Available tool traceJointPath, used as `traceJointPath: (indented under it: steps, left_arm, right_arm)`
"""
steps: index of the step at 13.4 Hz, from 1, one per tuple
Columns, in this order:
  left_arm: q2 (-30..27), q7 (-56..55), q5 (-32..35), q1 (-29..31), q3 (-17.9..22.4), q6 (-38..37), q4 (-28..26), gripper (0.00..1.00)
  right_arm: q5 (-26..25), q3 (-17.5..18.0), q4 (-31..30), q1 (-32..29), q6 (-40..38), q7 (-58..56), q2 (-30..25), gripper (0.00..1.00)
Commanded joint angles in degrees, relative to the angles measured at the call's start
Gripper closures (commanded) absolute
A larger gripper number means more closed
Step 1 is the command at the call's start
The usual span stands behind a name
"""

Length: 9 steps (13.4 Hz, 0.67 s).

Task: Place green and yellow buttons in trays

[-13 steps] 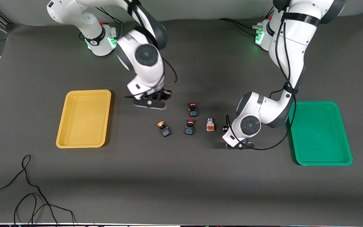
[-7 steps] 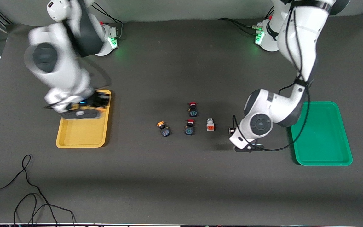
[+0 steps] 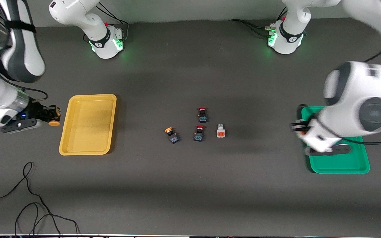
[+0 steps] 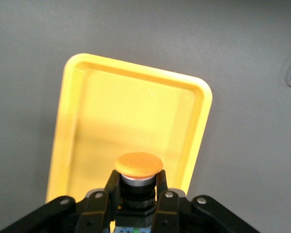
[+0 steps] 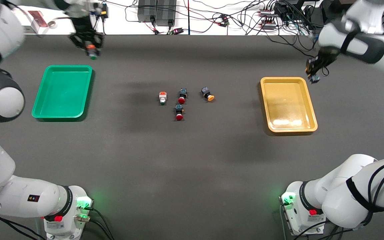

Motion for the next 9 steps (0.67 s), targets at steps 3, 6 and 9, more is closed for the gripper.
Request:
traceJointPath:
  steps: [3, 6, 9]
  left_arm:
    - [2.1, 18.3, 0.8, 12.0, -0.6, -0.2, 0.9, 1.0]
    - [4.4, 30.1, 1.0, 18.8, -0.6, 4.1, -1.5, 1.0]
    - [4.8, 31.1, 3.3, 21.8, -0.6, 17.2, -10.5, 1.0]
  right_arm:
    - [24.6, 0.2, -4.1, -0.2, 10.7, -19.8, 17.6, 0.93]
    - [42.1, 0.6, -3.1, -0.1, 10.5, -33.1, 27.1, 0.93]
    - [46.2, 0.6, -2.7, -0.1, 10.0, -36.4, 28.9, 0.79]
